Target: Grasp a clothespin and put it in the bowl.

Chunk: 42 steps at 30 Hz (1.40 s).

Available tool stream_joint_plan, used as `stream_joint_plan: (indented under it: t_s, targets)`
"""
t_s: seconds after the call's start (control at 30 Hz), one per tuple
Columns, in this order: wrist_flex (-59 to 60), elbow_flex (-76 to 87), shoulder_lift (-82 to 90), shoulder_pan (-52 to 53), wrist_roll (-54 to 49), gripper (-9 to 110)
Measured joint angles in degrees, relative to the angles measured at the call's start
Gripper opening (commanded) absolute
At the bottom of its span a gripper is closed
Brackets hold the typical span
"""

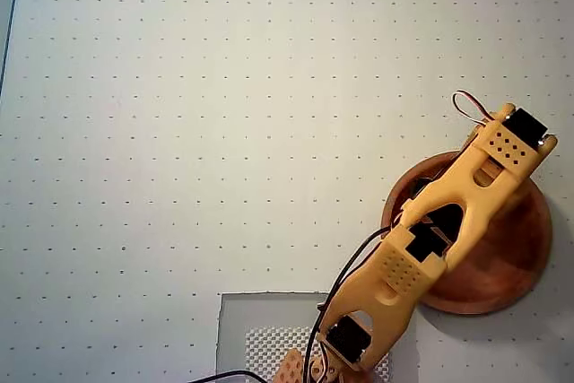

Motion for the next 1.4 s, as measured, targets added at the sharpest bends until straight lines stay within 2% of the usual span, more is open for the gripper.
stream_joint_plan:
  t_s: [0.23,0.43,0.53,0.8,1.13,1.4]
  targets:
    - [0.0,-2.5,0.0,1.8,-2.2,-1]
    - [0.0,-2.5,0.0,1.8,-3.1,17]
    - [0.0,-2.5,0.0,1.8,-3.3,21]
    - [0.0,-2.5,0.0,1.8,-3.3,20]
    - [0.0,-2.5,8.2,-3.9,-3.3,-3]
    - [0.0,-2.5,19.4,-14.1,-3.3,-2]
